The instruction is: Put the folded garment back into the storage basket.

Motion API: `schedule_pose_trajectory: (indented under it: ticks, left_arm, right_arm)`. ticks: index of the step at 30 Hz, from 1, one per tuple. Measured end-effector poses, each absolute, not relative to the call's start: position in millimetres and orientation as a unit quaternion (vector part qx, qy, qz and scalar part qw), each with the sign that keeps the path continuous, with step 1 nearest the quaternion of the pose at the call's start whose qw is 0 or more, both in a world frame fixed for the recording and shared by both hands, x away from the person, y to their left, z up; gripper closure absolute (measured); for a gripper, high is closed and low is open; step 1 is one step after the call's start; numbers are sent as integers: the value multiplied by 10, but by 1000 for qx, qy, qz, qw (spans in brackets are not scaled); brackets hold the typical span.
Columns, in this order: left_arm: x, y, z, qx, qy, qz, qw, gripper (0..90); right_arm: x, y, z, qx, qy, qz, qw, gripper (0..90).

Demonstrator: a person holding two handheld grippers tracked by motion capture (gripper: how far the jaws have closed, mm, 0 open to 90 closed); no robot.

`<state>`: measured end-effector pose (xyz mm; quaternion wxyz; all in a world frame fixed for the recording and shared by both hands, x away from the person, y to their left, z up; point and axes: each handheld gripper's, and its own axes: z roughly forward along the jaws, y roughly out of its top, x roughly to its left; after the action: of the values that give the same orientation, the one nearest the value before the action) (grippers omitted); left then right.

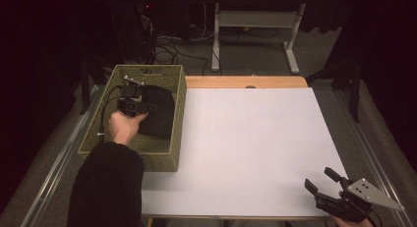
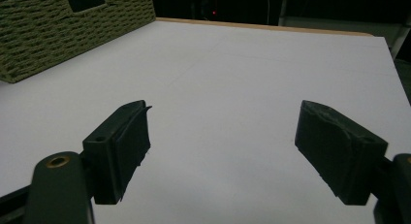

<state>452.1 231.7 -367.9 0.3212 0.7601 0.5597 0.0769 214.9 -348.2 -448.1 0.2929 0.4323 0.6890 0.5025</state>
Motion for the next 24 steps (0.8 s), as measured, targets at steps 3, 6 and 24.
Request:
schedule_pose_trajectory:
  ticks: [3,6,24]
  left_arm:
    - [4534,2311,-3701,756,571,69,312,676]
    - [4536,2302,-3707,755,576,77,303,604]
    - [4375,2468,-3549,730,592,121,319,397]
  right_arm:
    - [2148,-3482,-4481,433,689,502,293,206]
    - [2146,-3484,-4482,433,689,502,293,206]
    - [2143,-3487,-4472,430,685,509,294,200]
